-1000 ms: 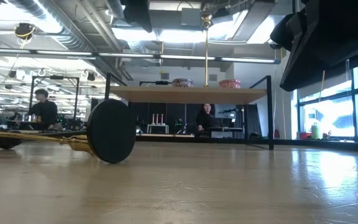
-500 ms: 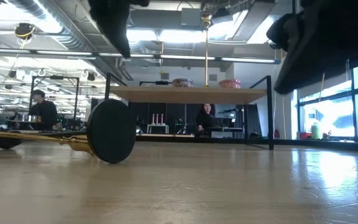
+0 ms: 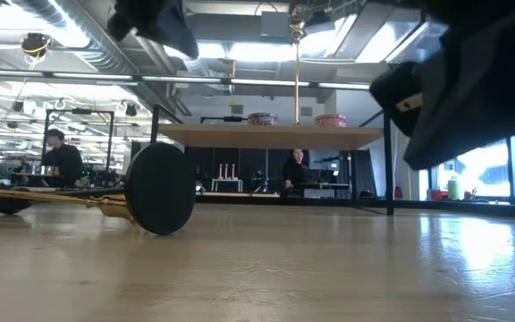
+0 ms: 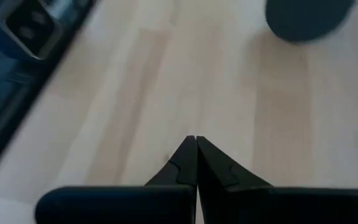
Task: Pick & Place candle stick holders
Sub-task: Put the black candle holder on the shelf
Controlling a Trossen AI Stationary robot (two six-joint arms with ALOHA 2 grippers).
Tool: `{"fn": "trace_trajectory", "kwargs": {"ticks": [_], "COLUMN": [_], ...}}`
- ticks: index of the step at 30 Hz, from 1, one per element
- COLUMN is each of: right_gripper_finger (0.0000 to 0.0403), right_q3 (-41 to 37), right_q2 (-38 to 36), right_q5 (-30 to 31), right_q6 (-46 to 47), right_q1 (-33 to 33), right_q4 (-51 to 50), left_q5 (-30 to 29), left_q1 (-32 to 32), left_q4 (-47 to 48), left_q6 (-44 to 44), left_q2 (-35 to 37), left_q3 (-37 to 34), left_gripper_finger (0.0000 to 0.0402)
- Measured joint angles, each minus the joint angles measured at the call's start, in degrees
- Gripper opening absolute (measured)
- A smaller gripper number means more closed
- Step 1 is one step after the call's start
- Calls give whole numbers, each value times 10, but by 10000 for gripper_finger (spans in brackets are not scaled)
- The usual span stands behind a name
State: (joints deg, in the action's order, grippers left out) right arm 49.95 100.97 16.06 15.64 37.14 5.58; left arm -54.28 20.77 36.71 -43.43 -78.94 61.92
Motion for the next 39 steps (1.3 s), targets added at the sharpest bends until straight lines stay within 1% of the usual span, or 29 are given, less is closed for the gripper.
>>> {"fn": "trace_trajectory", "kwargs": {"ticks": [3, 7, 9, 11, 13, 15, 17, 20, 22, 24, 27, 29, 30, 32, 36, 39], "right_gripper_finger": [0, 0, 0, 0, 0, 0, 0, 0, 0, 0, 0, 0, 0, 0, 0, 0], "right_q3": [0, 0, 0, 0, 0, 0, 0, -6, -24, -48, -74, -78, -78, -78, -76, -67], "right_q2": [0, 0, 0, 0, 0, 0, 0, -6, -13, -17, -17, -17, -17, -18, -18, -18], "right_q5": [25, 96, 124, 141, 142, 139, 135, 106, 83, 60, 32, 27, 27, 28, 30, 67], "right_q6": [-29, -66, -84, -94, -103, -107, -117, -123, -131, -146, -174, -190, -201, -224, -246, -242], "right_q1": [15, 40, 50, 56, 57, 52, 46, 32, 24, 17, 8, 6, 6, 6, 5, 1], "right_q4": [16, 37, 41, 41, 34, 18, -3, -21, 7, 63, 155, 183, 194, 217, 256, 255], "left_q5": [-65, -151, -184, -201, -200, -186, -166, -124, -103, -91, -85, -81, -80, -84, -113, -132], "left_q1": [26, 52, 60, 62, 54, 40, 22, -10, -25, -33, -29, -23, -16, -4, 27, 48], "left_q4": [-22, -76, -105, -143, -167, -189, -197, -229, -262, -302, -353, -376, -373, -372, -366, -365], "left_q6": [-51, -98, -109, -115, -115, -115, -114, -82, -44, -5, 51, 74, 79, 80, 59, 37], "left_q2": [2, -3, -4, -4, -4, -4, -4, -4, -5, -12, -21, -28, -31, -37, -47, -47], "left_q3": [-14, -39, -57, -74, -87, -94, -94, -94, -94, -94, -94, -93, -94, -95, -105, -127], "left_gripper_finger": [2, 2, 2, 2, 2, 2, 2, 2, 2, 2, 2, 2, 2, 2, 2, 2]}}
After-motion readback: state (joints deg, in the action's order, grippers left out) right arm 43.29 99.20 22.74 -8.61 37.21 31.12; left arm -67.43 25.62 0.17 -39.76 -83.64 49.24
